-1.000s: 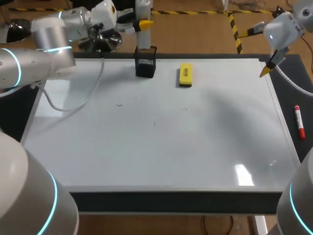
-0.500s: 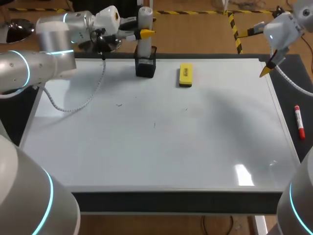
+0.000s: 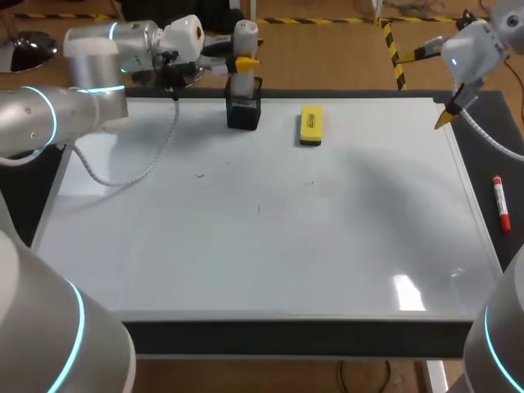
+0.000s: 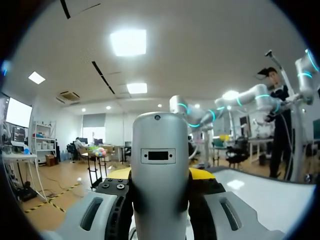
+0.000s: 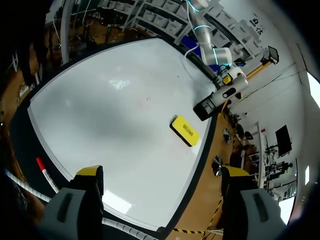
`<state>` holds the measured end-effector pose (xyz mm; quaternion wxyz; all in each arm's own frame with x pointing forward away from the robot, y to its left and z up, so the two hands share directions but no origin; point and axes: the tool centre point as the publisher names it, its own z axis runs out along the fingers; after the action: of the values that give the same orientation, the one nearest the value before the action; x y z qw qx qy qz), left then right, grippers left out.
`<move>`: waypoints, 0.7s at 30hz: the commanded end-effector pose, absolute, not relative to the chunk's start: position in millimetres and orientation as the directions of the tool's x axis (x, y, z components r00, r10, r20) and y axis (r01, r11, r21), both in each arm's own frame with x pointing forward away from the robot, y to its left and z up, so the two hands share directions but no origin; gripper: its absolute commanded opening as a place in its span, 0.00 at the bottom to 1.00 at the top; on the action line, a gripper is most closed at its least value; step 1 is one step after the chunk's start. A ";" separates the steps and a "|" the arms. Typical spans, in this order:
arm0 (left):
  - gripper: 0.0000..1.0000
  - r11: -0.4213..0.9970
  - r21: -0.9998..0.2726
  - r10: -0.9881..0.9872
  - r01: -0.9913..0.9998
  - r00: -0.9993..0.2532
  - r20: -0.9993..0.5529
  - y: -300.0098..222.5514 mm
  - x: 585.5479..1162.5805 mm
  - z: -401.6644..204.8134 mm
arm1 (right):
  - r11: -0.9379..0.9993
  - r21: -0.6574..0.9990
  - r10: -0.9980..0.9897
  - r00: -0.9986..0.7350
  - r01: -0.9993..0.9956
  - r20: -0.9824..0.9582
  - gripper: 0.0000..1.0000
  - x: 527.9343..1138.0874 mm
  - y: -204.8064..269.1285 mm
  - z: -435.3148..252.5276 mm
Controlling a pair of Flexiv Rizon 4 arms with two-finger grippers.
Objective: Pick up the inspection probe, press it on each red-marked spot on the whiteboard one by one, put down the probe, pick up the eraser, and wipe off all the red marks.
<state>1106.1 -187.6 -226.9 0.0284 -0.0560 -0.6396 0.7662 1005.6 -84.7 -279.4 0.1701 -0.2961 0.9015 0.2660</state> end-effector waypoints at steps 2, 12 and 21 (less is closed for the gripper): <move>0.00 -0.211 -0.977 0.127 0.028 -0.990 -0.056 -189.6 1108.9 -239.0 | 0.684 0.376 -0.448 -0.767 -0.625 -0.460 1.00 1006.2 -84.7 -278.8; 0.00 -0.234 -0.971 0.109 0.046 -0.991 -0.074 -189.6 1104.5 -252.1 | 0.684 0.376 -0.448 -0.767 -0.625 -0.460 1.00 1006.2 -84.7 -278.8; 0.00 -0.232 -0.972 0.104 0.049 -0.992 -0.074 -191.9 1103.3 -262.1 | 0.684 0.376 -0.448 -0.767 -0.625 -0.460 1.00 1006.2 -84.7 -278.8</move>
<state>1101.2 -190.8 -259.2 0.0165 -0.0599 -0.6222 0.7804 1005.7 -84.6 -279.4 0.1700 -0.2961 0.9015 0.2660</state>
